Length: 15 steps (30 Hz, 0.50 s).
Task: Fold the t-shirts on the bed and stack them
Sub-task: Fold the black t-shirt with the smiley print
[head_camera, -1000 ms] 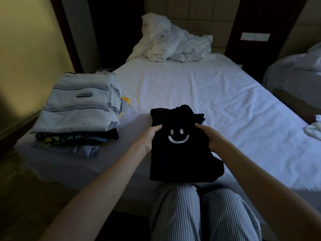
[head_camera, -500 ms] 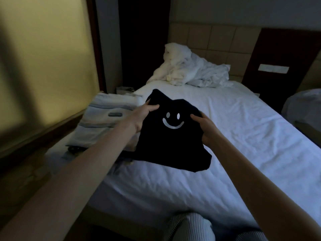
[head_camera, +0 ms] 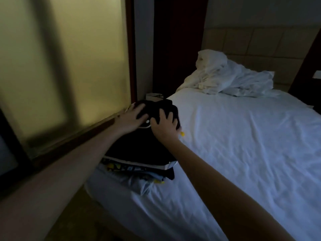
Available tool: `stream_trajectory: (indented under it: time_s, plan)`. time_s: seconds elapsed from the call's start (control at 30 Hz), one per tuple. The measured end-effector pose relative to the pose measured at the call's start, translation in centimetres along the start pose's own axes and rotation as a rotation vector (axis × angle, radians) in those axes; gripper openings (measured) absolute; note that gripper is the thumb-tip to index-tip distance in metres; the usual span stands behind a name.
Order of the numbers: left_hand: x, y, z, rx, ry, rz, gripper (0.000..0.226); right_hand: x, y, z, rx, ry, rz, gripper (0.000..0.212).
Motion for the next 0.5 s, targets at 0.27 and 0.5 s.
stream_trajectory:
  time_s: [0.27,0.5]
  plan:
    - [6.7,1.5,-1.5,-0.030,0.018,0.124,0.050,6.2,-4.7,-0.5,0.003,0.091,0.065,0.060]
    - [5.5,0.5,-2.3,-0.057,0.113,0.146,0.055,4.7,-4.3,-0.6,-0.035,0.172,0.031,0.062]
Point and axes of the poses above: each hand's wrist, its own z-axis towards the middle knuckle, its own x-axis out of the palm, y = z × x, the point moved 6 cm from there along z, towards the middle knuckle, and after that the axes turned 7 degrees about -y, right-handed, at the moved point
